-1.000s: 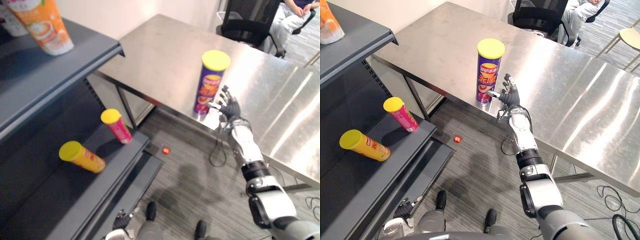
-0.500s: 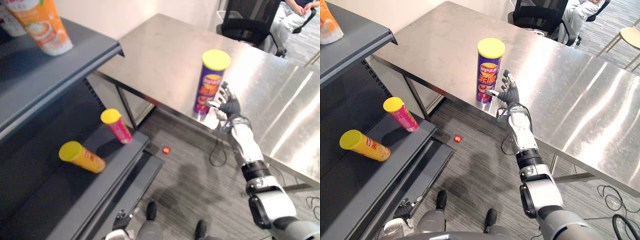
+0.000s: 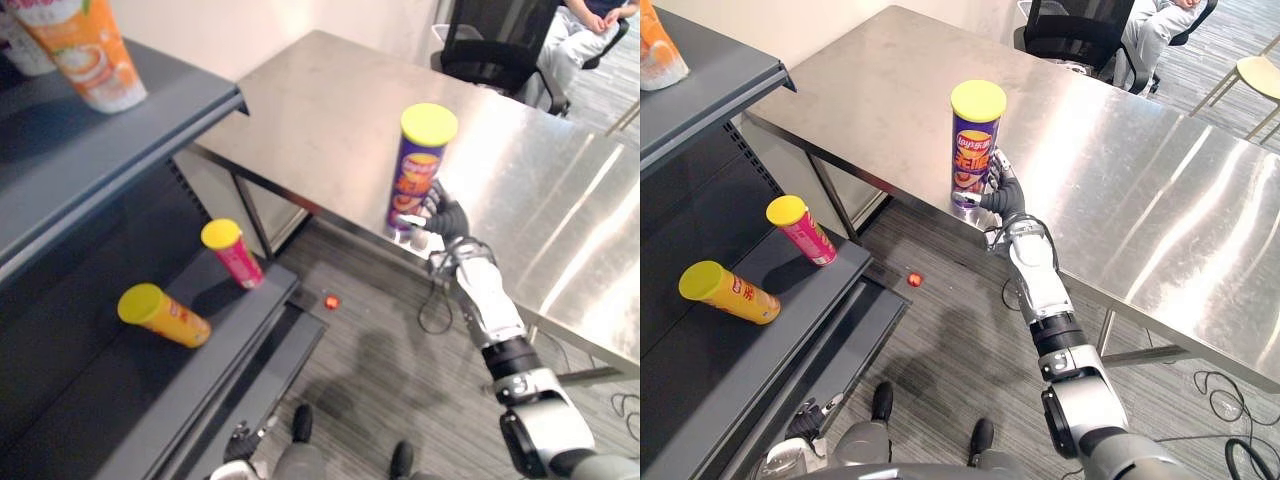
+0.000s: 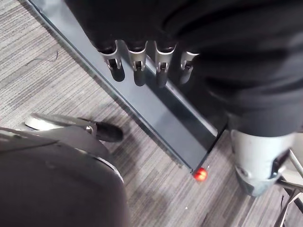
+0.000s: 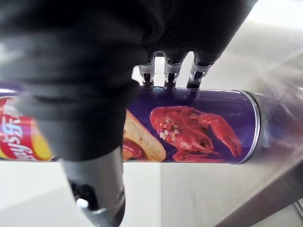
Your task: Put the gum and the chips on the shelf.
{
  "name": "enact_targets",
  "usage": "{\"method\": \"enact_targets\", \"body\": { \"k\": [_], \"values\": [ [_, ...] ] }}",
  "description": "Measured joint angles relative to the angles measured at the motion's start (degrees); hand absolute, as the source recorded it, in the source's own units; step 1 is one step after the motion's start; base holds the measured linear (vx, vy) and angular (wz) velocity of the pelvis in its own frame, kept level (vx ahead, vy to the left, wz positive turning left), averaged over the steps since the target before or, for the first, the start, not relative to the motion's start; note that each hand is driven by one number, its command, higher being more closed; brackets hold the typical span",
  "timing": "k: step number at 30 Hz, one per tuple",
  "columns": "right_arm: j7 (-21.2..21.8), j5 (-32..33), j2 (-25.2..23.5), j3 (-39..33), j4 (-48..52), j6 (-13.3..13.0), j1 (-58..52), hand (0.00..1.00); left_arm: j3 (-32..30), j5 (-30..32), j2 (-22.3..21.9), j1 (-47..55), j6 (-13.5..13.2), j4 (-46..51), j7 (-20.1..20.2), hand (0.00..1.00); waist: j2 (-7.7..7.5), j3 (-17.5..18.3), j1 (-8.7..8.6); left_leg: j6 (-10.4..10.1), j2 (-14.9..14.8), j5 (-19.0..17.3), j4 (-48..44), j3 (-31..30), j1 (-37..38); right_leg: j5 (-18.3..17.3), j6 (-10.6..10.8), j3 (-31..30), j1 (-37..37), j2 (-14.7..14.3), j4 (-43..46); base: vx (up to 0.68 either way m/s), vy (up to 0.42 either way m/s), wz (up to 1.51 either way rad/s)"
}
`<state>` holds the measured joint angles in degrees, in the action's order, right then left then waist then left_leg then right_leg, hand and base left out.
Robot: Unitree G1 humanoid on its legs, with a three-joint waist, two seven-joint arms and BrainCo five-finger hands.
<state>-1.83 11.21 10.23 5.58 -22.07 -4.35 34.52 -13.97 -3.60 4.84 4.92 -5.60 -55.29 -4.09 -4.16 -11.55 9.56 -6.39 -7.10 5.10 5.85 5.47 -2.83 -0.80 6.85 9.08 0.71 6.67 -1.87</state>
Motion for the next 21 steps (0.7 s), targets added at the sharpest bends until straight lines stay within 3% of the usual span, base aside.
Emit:
{"method": "enact_targets", "body": {
  "k": [11, 21],
  "values": [
    [-0.9, 0.0, 0.5, -0.1, 2.2, 0.0, 2.4, 0.00, 0.0, 0.0, 0.1, 0.0, 0.0, 0.0, 0.1, 0.00, -0.21, -0.1, 0.01, 0.0, -0.4, 0.0, 0.0, -0.4, -0.1, 0.0, 0.0, 0.2, 0.0, -0.4, 0.0, 0.00, 0.000, 0.00],
    [-2.9, 0.0, 0.7, -0.8, 3.3, 0.0, 7.4, 0.00, -0.5, 0.0, 0.7, 0.4, 0.0, 0.0, -0.1, 0.00, -1.59, -0.1, 0.04, 0.1, -0.4, 0.4, 0.0, -1.3, -1.1, 0.0, -0.1, 0.6, -0.4, -0.4, 0.0, 0.00, -0.001, 0.03]
  ]
}}
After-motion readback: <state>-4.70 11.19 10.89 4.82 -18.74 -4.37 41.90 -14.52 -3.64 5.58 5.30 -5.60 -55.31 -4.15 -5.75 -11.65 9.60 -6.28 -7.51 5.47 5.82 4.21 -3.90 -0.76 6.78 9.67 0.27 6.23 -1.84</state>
